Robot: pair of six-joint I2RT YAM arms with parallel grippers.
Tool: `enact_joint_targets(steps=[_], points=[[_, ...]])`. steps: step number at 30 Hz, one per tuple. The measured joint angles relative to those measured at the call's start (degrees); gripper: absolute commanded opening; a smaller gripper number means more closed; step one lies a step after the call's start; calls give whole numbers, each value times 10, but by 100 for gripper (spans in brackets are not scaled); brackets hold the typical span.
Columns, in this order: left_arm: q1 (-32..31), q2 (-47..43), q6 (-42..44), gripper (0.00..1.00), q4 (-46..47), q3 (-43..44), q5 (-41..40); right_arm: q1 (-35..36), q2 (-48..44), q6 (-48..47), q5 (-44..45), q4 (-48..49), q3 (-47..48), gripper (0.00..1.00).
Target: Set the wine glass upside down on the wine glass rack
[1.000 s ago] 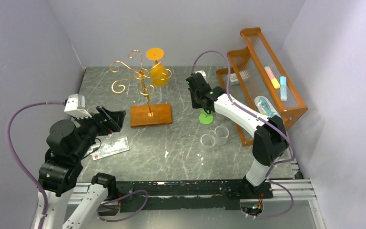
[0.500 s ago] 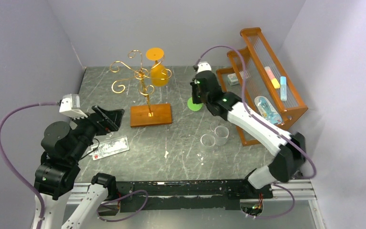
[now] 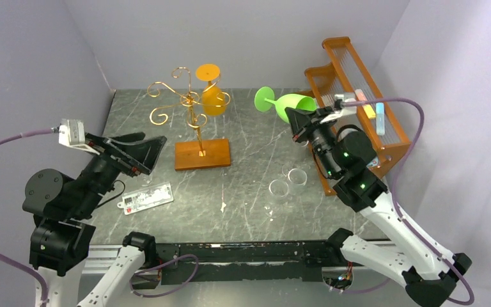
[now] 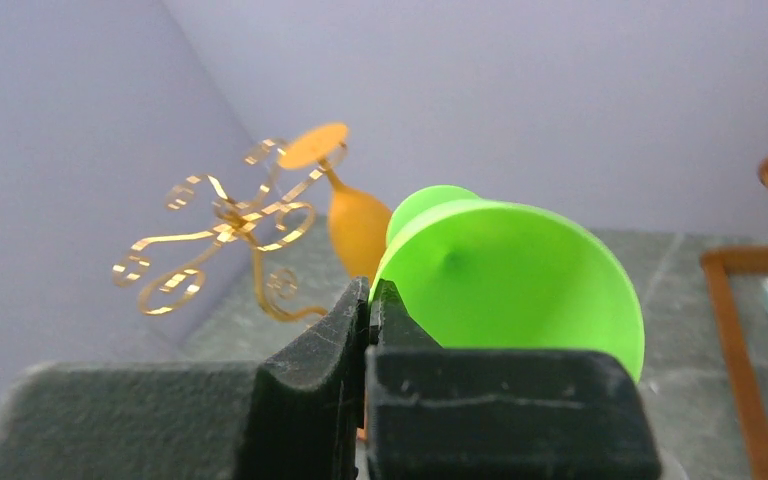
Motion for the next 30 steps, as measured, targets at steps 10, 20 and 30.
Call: enact_joint_targets(steps=[10,20,30], points=[[0,28,-160,92,178,-59,96,0,-56,76,-113,195,-77,0],[0,64,-319,89,305,-98,110,72,18,127,-154,322,-54,0],[0,81,-398,88,295,-98,68,250,147,-1,-47,424,17,0]])
